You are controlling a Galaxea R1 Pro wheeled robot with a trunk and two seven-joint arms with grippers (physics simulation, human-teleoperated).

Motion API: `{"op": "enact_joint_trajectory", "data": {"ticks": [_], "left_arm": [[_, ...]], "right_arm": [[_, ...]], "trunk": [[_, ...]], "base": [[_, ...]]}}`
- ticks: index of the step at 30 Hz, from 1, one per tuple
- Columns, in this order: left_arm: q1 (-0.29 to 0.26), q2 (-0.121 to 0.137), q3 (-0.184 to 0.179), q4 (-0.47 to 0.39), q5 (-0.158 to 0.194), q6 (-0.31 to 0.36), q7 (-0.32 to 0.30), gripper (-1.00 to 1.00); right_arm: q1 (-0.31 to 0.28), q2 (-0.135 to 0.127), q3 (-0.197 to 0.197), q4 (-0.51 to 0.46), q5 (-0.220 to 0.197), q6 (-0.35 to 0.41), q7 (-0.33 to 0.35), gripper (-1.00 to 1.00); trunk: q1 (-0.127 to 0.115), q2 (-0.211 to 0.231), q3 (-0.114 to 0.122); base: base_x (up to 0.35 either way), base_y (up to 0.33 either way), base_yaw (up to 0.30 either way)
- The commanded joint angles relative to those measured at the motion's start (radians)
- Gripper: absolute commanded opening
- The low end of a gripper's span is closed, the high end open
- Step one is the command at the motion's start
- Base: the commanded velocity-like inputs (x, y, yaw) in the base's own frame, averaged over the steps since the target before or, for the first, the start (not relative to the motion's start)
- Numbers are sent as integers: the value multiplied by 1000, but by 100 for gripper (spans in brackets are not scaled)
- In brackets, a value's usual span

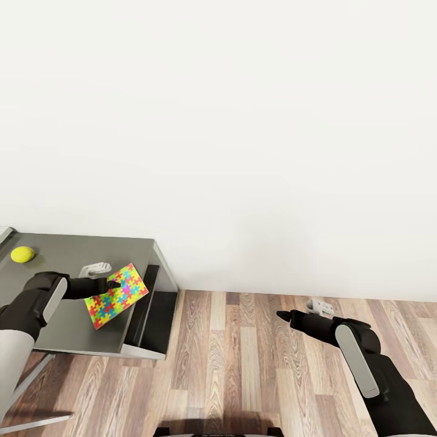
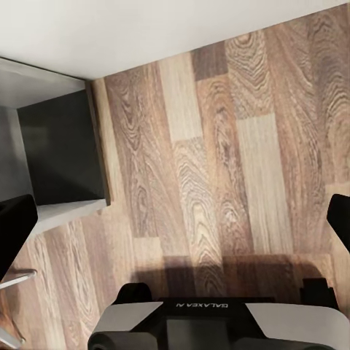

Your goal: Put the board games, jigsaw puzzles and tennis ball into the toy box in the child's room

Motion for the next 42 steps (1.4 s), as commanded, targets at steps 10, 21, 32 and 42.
{"op": "enact_joint_trajectory", "data": {"ticks": [10,21,32,42], "left_arm": [[1,18,35,19,26,11,-14,100],[3,42,104,-118,28,91,-16,100],[8,59,127,-245,31,176,-77,100],[15,125,153,-275,28,191,-373,100]], "right_arm": [[-1,0,-1,-1,-6,5,-4,100],[0,-1,-1,-2,-6,5,-4,100],[-1,-1,-1,-2,-6,5,-4,100],[-1,-2,-2,-1,-6,4,26,100]], "trunk": [[1,-1,-2],[1,-1,-2],[1,-1,-2],[1,-1,-2]], "base": [[0,0,0],[0,0,0],[0,0,0],[0,0,0]]}}
